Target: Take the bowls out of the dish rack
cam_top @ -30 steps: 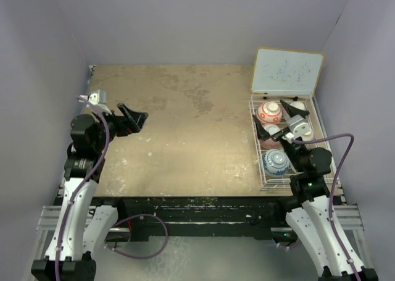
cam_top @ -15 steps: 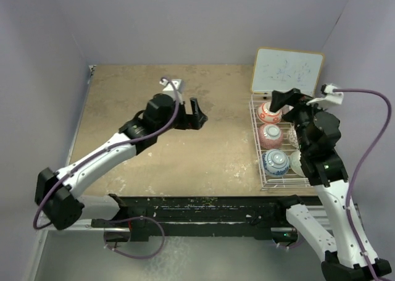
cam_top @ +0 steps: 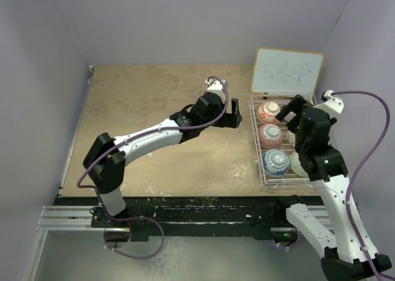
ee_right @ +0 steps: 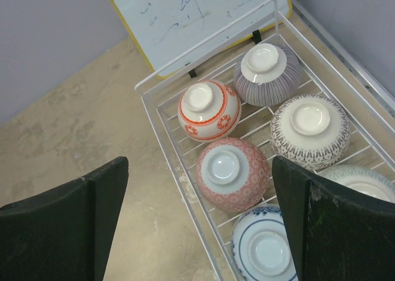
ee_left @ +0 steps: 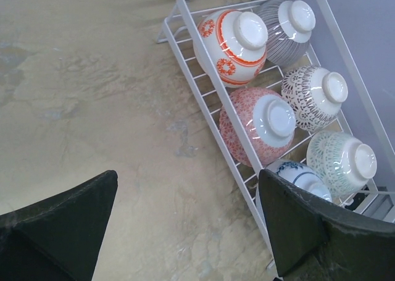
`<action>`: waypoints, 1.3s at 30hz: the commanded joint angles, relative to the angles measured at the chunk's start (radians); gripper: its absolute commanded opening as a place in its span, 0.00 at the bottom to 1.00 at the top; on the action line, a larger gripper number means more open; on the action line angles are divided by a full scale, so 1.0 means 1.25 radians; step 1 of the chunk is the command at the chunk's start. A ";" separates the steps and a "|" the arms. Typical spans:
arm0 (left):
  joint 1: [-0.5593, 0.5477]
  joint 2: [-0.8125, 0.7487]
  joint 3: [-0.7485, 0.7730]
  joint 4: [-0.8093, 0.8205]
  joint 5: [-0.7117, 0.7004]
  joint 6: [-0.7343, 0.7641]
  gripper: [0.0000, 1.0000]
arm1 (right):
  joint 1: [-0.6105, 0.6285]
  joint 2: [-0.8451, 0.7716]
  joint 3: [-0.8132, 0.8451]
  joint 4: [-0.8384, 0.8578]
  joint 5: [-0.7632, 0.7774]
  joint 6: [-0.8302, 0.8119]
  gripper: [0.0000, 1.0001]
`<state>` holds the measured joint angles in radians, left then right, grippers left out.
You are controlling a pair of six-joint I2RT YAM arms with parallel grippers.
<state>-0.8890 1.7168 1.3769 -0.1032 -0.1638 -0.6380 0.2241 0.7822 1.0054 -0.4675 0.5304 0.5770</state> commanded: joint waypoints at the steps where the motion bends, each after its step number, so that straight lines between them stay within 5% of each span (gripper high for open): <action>1: -0.023 0.082 0.095 0.065 -0.001 -0.034 0.98 | 0.001 -0.039 0.008 -0.033 0.038 0.053 1.00; 8: -0.048 0.209 0.199 0.088 0.020 -0.050 0.95 | 0.001 -0.080 -0.041 -0.062 0.015 0.060 1.00; 22: -0.045 0.309 0.114 0.472 0.207 -0.108 0.87 | 0.001 -0.107 -0.050 -0.062 -0.015 0.028 0.96; 39: -0.029 0.378 0.099 0.515 0.213 -0.167 0.66 | 0.001 -0.126 -0.027 -0.080 -0.039 -0.001 0.93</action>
<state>-0.9314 2.1815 1.5021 0.4526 0.0921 -0.8303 0.2241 0.6273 0.9485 -0.5861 0.4870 0.5934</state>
